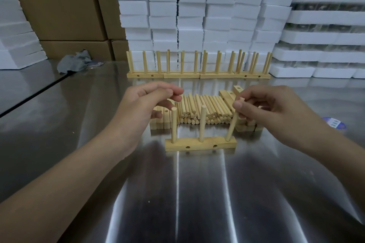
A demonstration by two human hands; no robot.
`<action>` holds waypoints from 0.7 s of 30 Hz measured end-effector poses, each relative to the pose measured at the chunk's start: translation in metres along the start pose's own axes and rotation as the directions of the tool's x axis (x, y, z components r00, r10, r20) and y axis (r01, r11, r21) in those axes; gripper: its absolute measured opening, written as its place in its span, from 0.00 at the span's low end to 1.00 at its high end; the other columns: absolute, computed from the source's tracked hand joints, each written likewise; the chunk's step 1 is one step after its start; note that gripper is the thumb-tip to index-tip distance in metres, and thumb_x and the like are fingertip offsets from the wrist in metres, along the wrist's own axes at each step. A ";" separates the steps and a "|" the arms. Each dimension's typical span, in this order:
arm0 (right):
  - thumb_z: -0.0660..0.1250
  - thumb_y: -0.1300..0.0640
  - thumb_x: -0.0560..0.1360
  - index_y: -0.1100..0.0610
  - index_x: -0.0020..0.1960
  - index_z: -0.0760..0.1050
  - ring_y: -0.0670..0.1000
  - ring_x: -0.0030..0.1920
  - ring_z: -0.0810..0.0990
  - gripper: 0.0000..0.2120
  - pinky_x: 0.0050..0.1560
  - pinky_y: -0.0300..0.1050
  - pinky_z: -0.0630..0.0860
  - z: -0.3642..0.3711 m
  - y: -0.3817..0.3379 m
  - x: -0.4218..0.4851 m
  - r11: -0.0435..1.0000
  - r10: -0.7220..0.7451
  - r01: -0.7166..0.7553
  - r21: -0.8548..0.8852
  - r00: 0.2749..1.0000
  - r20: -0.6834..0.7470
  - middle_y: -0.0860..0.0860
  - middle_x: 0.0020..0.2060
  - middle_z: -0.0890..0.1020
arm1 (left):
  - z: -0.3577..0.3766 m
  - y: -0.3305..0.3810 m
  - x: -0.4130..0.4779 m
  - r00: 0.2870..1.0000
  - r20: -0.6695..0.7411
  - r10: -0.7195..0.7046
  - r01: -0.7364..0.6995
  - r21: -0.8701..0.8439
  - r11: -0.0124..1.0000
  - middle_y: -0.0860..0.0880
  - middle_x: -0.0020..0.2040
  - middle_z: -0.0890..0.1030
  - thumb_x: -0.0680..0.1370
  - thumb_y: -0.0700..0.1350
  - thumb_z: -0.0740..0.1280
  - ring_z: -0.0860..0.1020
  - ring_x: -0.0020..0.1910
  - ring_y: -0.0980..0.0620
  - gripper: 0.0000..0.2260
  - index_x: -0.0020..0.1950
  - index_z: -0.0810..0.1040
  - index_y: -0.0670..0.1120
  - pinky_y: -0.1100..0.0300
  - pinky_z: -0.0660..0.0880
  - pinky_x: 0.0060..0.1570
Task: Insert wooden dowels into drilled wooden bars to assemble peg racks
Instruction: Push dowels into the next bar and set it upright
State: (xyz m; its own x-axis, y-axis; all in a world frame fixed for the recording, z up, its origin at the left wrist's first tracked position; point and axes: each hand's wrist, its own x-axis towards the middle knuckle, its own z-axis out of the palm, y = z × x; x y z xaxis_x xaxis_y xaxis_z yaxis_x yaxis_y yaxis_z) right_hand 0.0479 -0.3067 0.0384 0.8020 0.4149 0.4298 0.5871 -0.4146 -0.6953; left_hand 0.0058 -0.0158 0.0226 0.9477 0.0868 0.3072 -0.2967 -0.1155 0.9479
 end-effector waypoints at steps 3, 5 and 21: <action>0.70 0.44 0.79 0.48 0.47 0.84 0.47 0.41 0.84 0.09 0.41 0.41 0.81 0.000 0.002 0.000 0.998 -0.017 0.018 -0.054 1.000 0.010 0.46 0.39 0.85 | 0.000 0.000 0.000 1.000 0.000 0.004 -0.004 -0.001 1.000 0.49 0.49 0.88 0.78 0.48 0.67 0.83 0.46 0.53 0.11 0.51 0.90 0.52 0.58 0.73 0.44; 0.70 0.44 0.79 0.47 0.48 0.84 0.47 0.41 0.84 0.09 0.40 0.39 0.80 -0.002 0.001 0.000 0.996 -0.031 0.032 -0.081 0.999 0.011 0.46 0.40 0.85 | 0.000 0.001 0.000 1.000 0.007 0.006 -0.006 0.004 1.000 0.48 0.50 0.88 0.78 0.49 0.67 0.83 0.47 0.53 0.11 0.51 0.90 0.51 0.58 0.73 0.44; 0.71 0.43 0.78 0.50 0.45 0.84 0.46 0.39 0.84 0.11 0.40 0.37 0.79 0.003 -0.001 -0.004 0.990 -0.022 0.051 -0.130 0.976 0.214 0.47 0.37 0.85 | 0.011 0.005 -0.009 0.988 0.036 0.148 -0.152 0.176 0.973 0.51 0.50 0.87 0.85 0.44 0.65 0.83 0.49 0.53 0.11 0.58 0.88 0.52 0.59 0.76 0.46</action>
State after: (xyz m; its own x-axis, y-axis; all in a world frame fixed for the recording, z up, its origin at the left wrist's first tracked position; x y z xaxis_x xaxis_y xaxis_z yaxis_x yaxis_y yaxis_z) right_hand 0.0436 -0.3051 0.0358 0.7466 0.5879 0.3114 0.6364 -0.4949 -0.5916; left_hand -0.0030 -0.0279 0.0233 0.8968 0.0328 0.4412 -0.4124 -0.2995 0.8604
